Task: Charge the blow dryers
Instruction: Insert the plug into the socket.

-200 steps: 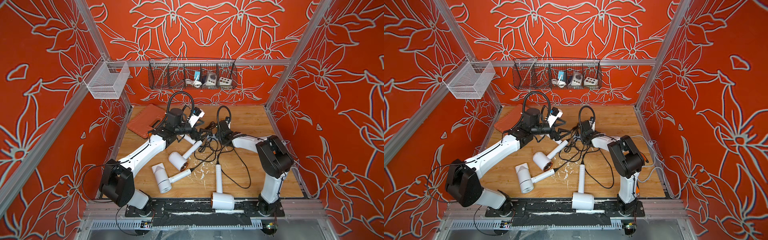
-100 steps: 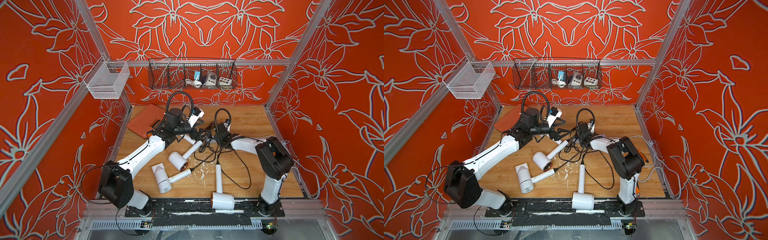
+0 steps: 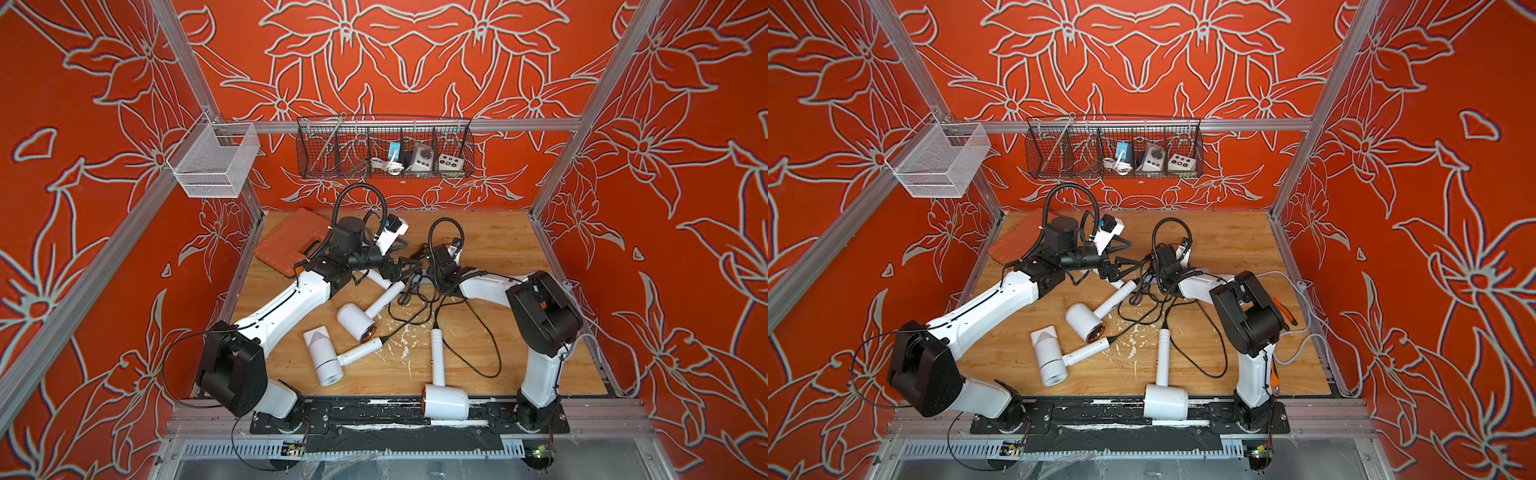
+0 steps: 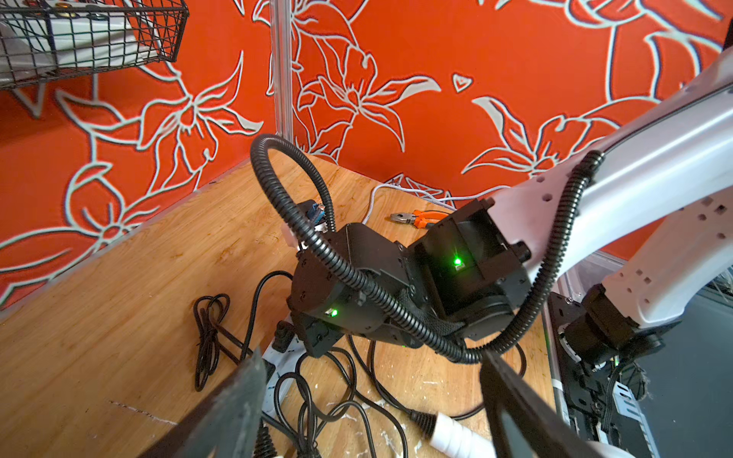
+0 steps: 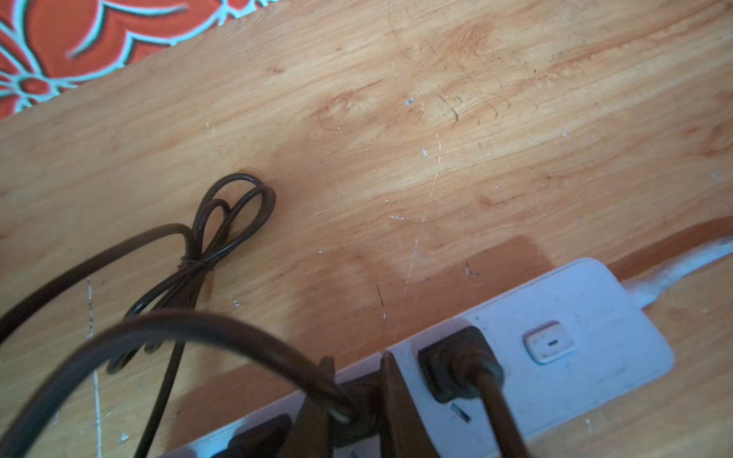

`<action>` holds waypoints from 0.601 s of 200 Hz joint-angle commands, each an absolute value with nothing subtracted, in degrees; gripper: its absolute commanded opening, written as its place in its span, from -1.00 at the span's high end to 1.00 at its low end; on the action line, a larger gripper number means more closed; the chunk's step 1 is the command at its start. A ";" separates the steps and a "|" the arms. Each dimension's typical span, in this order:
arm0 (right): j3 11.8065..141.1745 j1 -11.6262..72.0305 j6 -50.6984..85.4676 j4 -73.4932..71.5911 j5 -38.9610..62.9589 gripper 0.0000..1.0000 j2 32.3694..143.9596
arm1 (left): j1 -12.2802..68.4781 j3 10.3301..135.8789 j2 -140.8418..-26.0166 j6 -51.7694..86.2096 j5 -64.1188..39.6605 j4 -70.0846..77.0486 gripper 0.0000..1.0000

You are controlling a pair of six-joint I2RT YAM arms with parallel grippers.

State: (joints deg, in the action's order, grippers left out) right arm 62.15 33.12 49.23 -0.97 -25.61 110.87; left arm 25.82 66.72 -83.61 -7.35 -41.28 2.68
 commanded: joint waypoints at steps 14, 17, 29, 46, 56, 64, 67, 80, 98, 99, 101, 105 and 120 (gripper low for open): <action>54.91 37.10 58.92 13.02 -2.99 1.00 124.31 | 25.54 66.36 -82.15 -6.42 -42.88 4.28 -0.67; 55.04 37.33 58.97 13.20 -3.03 1.00 124.81 | 25.49 66.36 -82.16 -6.35 -42.89 4.30 -0.67; 56.61 38.02 59.15 14.85 -3.55 1.00 126.54 | 25.53 66.14 -82.11 -6.24 -42.97 4.52 -0.68; 59.22 38.74 59.15 17.69 -4.28 1.00 128.62 | 25.48 66.12 -82.08 -6.16 -42.89 4.60 -0.68; 59.82 38.76 59.47 18.23 -4.55 1.00 129.10 | 25.49 66.09 -82.08 -6.15 -42.93 4.66 -0.68; 60.28 38.68 59.46 18.73 -4.86 1.00 129.31 | 25.54 66.17 -82.08 -6.07 -42.81 4.59 -0.68; 60.48 38.63 59.47 19.01 -5.08 1.00 129.33 | 25.51 66.18 -82.02 -6.11 -42.80 4.57 -0.68; 60.21 38.02 60.82 19.26 -5.19 1.00 129.32 | 25.54 66.12 -81.88 -6.15 -42.67 4.56 -0.69; 58.03 35.92 62.72 16.74 -2.96 1.00 128.74 | 25.48 65.99 -81.77 -6.18 -42.54 4.65 -0.70; 57.84 35.80 62.83 16.59 -2.89 1.00 128.66 | 25.49 66.00 -81.76 -6.16 -42.54 4.66 -0.69; 57.61 35.54 62.99 16.23 -2.50 1.00 128.56 | 25.42 66.00 -81.81 -6.16 -42.54 4.66 -0.69; 56.90 35.03 63.25 15.45 -2.06 1.00 128.32 | 25.47 66.01 -81.86 -6.15 -42.54 4.66 -0.69; 55.26 34.02 63.72 13.81 -1.05 0.72 127.49 | 25.49 66.00 -82.00 -5.98 -42.54 4.66 -0.70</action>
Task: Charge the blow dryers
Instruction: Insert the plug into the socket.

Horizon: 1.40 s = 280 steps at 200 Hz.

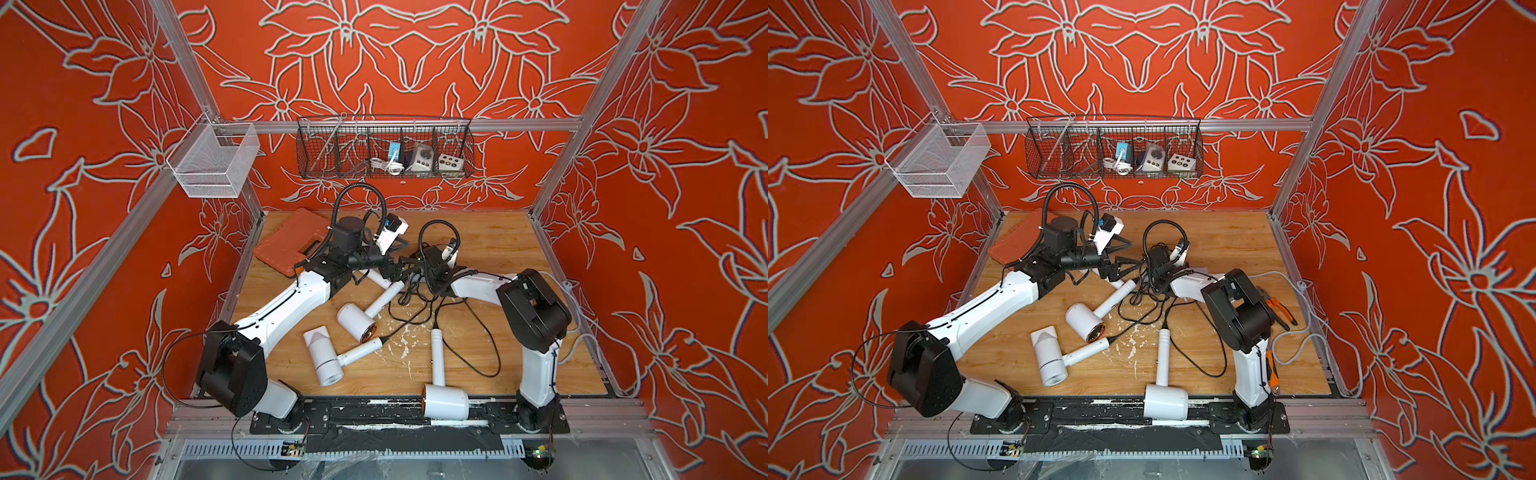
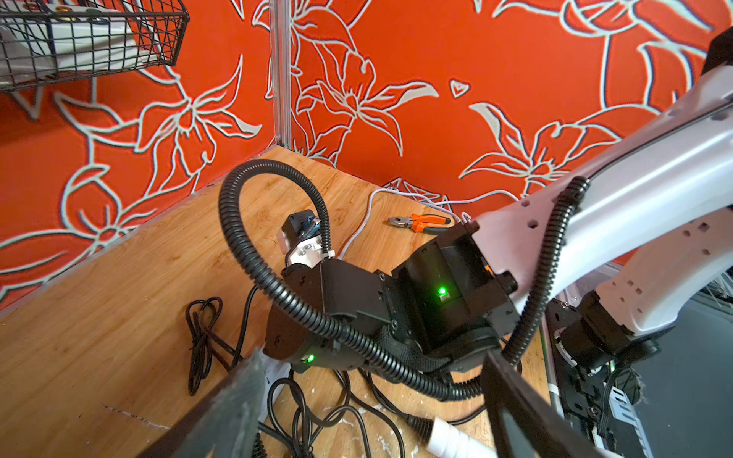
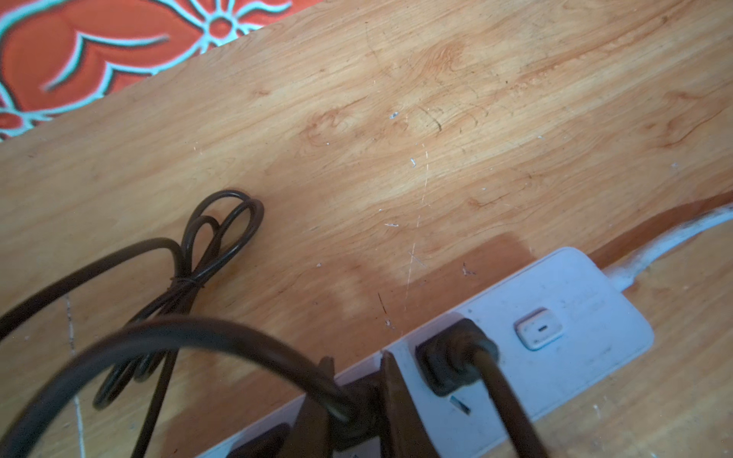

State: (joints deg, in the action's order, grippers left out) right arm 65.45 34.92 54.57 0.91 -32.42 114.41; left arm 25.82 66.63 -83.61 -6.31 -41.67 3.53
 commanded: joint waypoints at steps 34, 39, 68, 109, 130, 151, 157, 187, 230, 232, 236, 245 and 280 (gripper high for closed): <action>54.39 34.29 62.98 15.20 -1.18 -0.27 125.16 | 25.48 66.01 -81.93 -5.82 -42.65 4.83 -0.69; 54.04 34.40 63.02 15.42 -1.15 -0.38 124.48 | 25.48 66.01 -81.98 -5.82 -42.69 4.91 -0.69; 50.50 35.31 63.74 15.56 -1.06 -0.71 119.61 | 25.49 65.92 -81.53 -5.87 -42.30 4.92 -0.69; 48.80 35.81 61.29 20.91 -4.29 -0.99 109.72 | 25.49 65.53 -81.30 -5.38 -41.77 5.54 -0.72; 49.43 36.45 56.72 26.09 -7.94 -0.99 102.45 | 25.49 64.75 -80.81 -5.01 -41.27 6.71 -0.73; 51.00 37.16 51.23 31.51 -10.26 -0.99 94.71 | 25.44 64.25 -80.77 -4.68 -40.39 7.45 -0.72; 51.43 37.39 49.67 32.74 -10.73 -0.99 92.42 | 25.48 64.25 -80.91 -4.66 -40.01 7.39 -0.72; 52.17 37.97 43.61 36.82 -11.94 -0.99 81.21 | 25.32 64.25 -81.10 -5.10 -38.98 7.21 -0.71; 57.67 37.58 38.49 41.01 -13.52 -0.98 77.12 | 25.22 63.72 -79.91 -6.04 -37.46 6.77 -0.71; 57.97 37.58 38.21 41.23 -13.64 -0.98 77.20 | 25.22 63.72 -79.85 -6.06 -37.40 6.77 -0.71; 58.52 37.47 37.80 41.37 -13.78 -0.97 77.32 | 25.22 63.72 -79.81 -6.11 -37.36 6.77 -0.71; 59.42 36.91 37.17 41.40 -13.73 -0.96 77.76 | 25.22 63.72 -79.55 -6.15 -37.27 6.78 -0.71; 61.07 32.04 36.01 40.12 -9.96 -0.85 76.27 | 25.17 63.58 -79.49 -6.24 -37.00 6.77 -0.72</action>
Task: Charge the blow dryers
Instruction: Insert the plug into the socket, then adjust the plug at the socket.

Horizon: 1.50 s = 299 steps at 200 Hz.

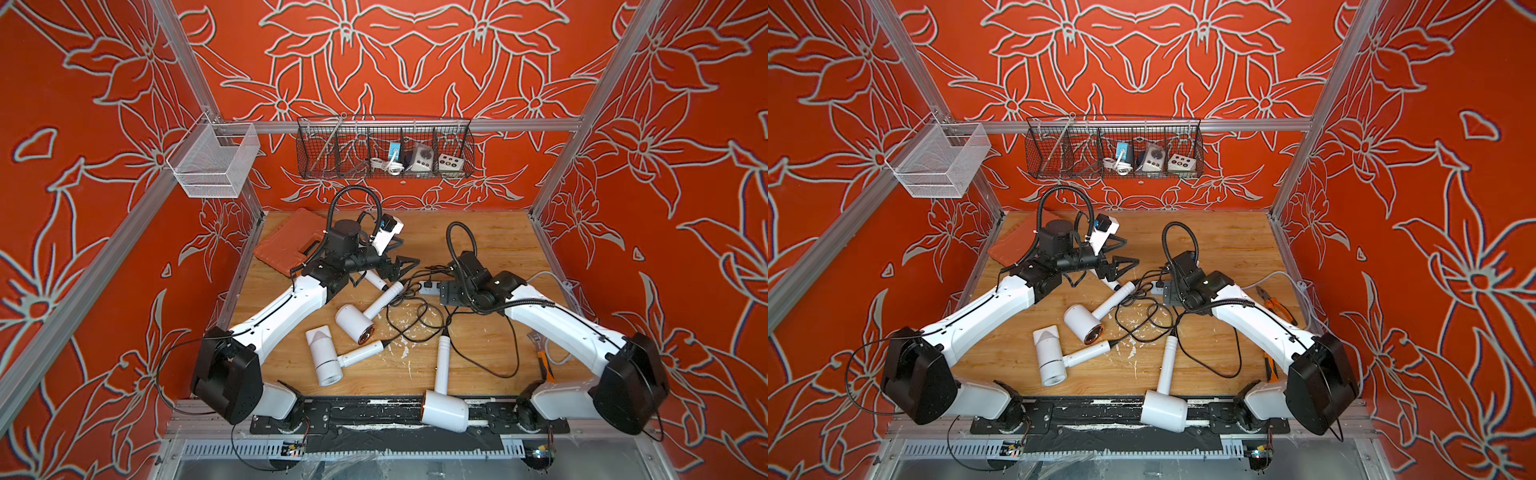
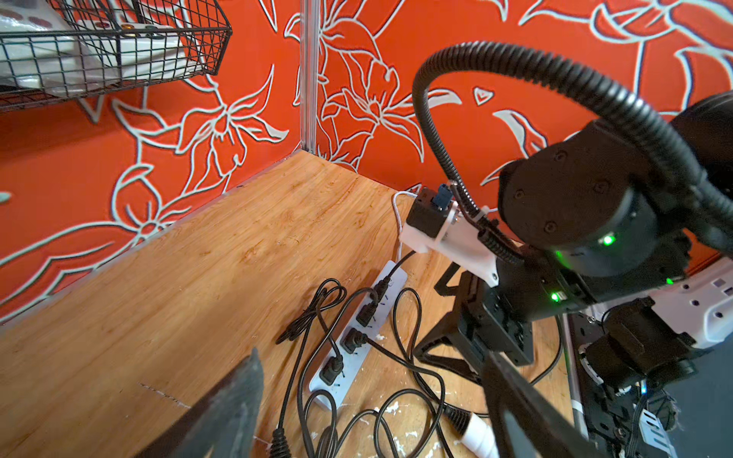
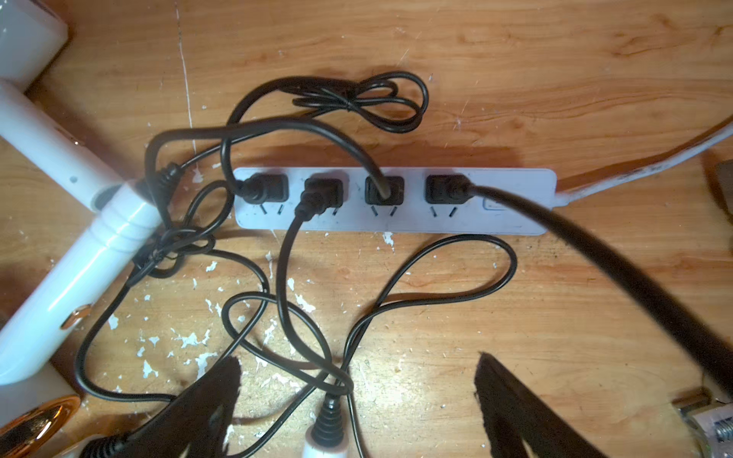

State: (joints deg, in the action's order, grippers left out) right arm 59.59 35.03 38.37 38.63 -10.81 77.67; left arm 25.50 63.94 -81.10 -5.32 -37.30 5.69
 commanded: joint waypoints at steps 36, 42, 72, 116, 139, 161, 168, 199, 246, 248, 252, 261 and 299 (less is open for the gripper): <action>58.20 26.02 31.10 28.36 10.94 -0.80 71.03 | 24.62 63.61 -79.91 -5.22 -37.59 7.37 -0.73; 58.62 25.77 30.75 27.84 13.90 -0.78 71.21 | 24.34 63.68 -80.02 -4.91 -37.85 7.44 -0.73; 61.70 25.49 30.30 25.02 30.89 -0.77 74.31 | 23.05 63.46 -80.29 -2.96 -39.60 9.02 -0.73; 65.12 25.49 30.60 31.70 27.23 -0.32 76.47 | 22.71 63.19 -80.02 -2.81 -39.81 9.49 -0.73; 63.40 25.84 29.02 35.80 20.28 -0.15 77.58 | 22.59 63.24 -80.01 -2.73 -39.99 9.49 -0.73; 62.64 26.08 27.54 38.24 17.87 0.39 80.47 | 22.45 63.14 -79.86 -2.64 -39.99 9.71 -0.73; 62.46 26.38 27.51 38.49 16.47 0.49 81.37 | 22.50 63.19 -79.89 -2.55 -40.07 9.76 -0.73; 62.16 27.80 27.64 36.91 11.53 0.51 84.00 | 22.50 63.10 -79.74 -2.55 -40.10 9.76 -0.73; 65.68 29.09 28.08 35.92 9.84 0.48 88.04 | 22.08 63.12 -79.66 -2.31 -40.34 9.98 -0.73; 65.84 29.09 28.09 35.94 9.73 0.47 88.17 | 22.04 63.18 -79.64 -2.29 -40.39 10.01 -0.73; 66.25 29.16 28.07 36.10 9.55 0.45 88.53 | 21.99 63.19 -79.71 -2.22 -40.43 10.06 -0.73; 67.02 29.21 28.03 36.38 9.04 0.44 89.54 | 21.84 63.11 -79.65 -2.11 -40.60 10.18 -0.73; 68.16 29.44 28.73 34.70 4.35 0.45 92.66 | 21.45 63.11 -79.58 -1.52 -41.21 10.64 -0.72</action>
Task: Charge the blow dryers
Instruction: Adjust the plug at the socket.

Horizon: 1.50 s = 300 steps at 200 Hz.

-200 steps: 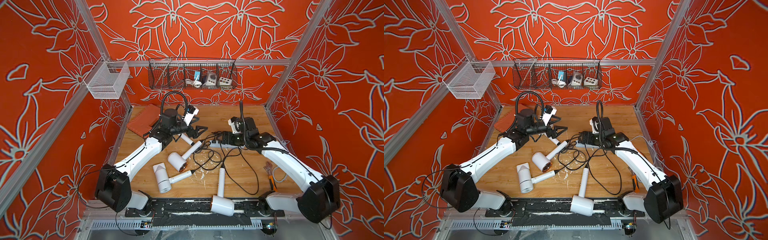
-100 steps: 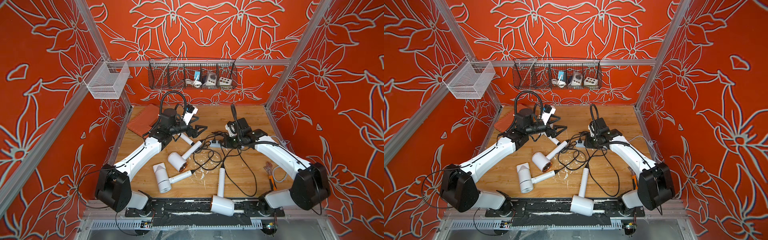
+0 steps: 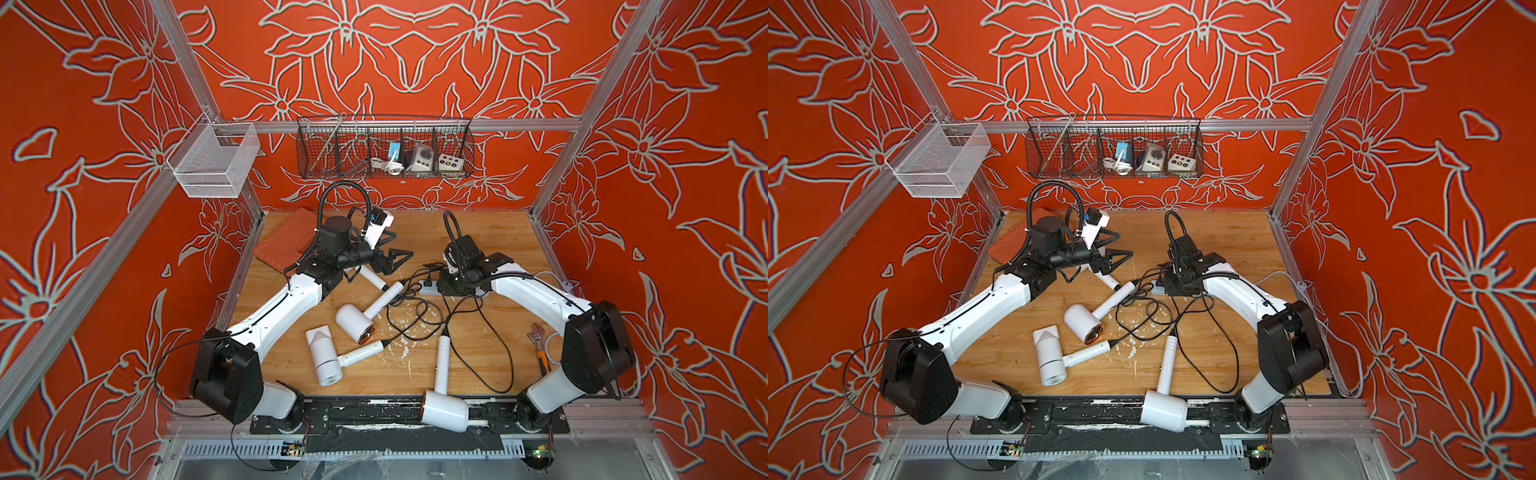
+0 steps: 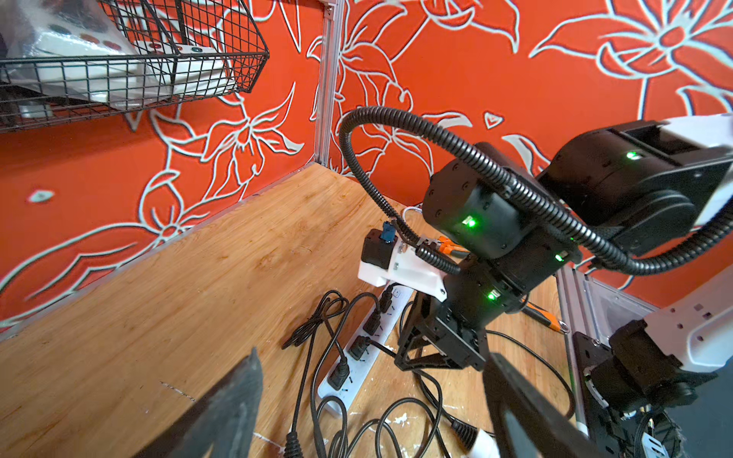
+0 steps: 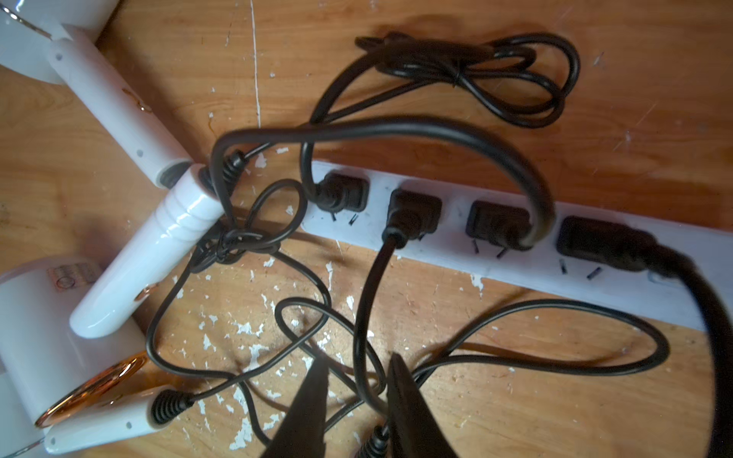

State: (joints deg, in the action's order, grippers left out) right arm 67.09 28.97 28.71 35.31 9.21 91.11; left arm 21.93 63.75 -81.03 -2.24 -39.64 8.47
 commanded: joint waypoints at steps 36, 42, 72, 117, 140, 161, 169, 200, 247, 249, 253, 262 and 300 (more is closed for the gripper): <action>70.64 29.40 28.83 34.05 1.40 0.52 97.17 | 21.27 62.93 -79.64 -1.41 -41.24 10.89 -0.72; 70.62 29.44 28.91 33.41 1.03 0.52 97.60 | 21.26 63.02 -79.68 -1.33 -41.26 10.90 -0.72; 71.31 29.42 29.05 31.34 -0.34 0.59 99.52 | 21.09 63.02 -79.76 -1.23 -41.56 10.90 -0.72; 71.02 29.45 29.77 29.59 -2.96 0.50 98.74 | 20.65 63.02 -79.85 -0.88 -41.84 11.24 -0.72; 70.93 29.47 29.87 29.19 -4.75 0.36 97.94 | 20.48 62.93 -79.75 -0.66 -42.15 11.43 -0.72; 70.84 29.61 30.21 28.76 -6.02 0.35 97.59 | 20.39 62.92 -79.75 -0.55 -42.23 11.51 -0.72; 70.84 29.56 30.32 28.45 -6.30 0.35 97.53 | 20.39 62.93 -79.78 -0.53 -42.27 11.60 -0.72; 71.79 29.77 30.49 28.25 -6.38 0.45 98.82 | 20.39 62.93 -79.74 -0.44 -42.36 11.60 -0.72; 72.75 30.06 30.45 27.59 -7.38 0.58 100.56 | 20.30 62.95 -79.84 -0.44 -42.36 11.62 -0.72; 72.77 30.06 30.49 27.60 -7.38 0.59 100.66 | 20.30 62.94 -79.88 -0.44 -42.41 11.65 -0.72; 72.77 30.06 30.50 27.52 -7.47 0.60 100.78 | 20.30 62.93 -79.86 -0.44 -42.45 11.68 -0.72; 72.86 30.05 30.58 27.54 -7.49 0.63 101.16 | 20.21 62.93 -79.84 -0.35 -42.50 11.69 -0.72; 72.90 30.15 30.93 28.12 -7.59 0.68 102.43 | 20.04 62.93 -79.80 -0.19 -42.63 11.76 -0.72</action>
State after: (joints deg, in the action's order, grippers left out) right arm 71.96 29.98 29.98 27.49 -6.02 100.88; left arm 20.60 63.72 -81.01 -0.51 -41.28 10.02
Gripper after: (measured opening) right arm 0.160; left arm 0.859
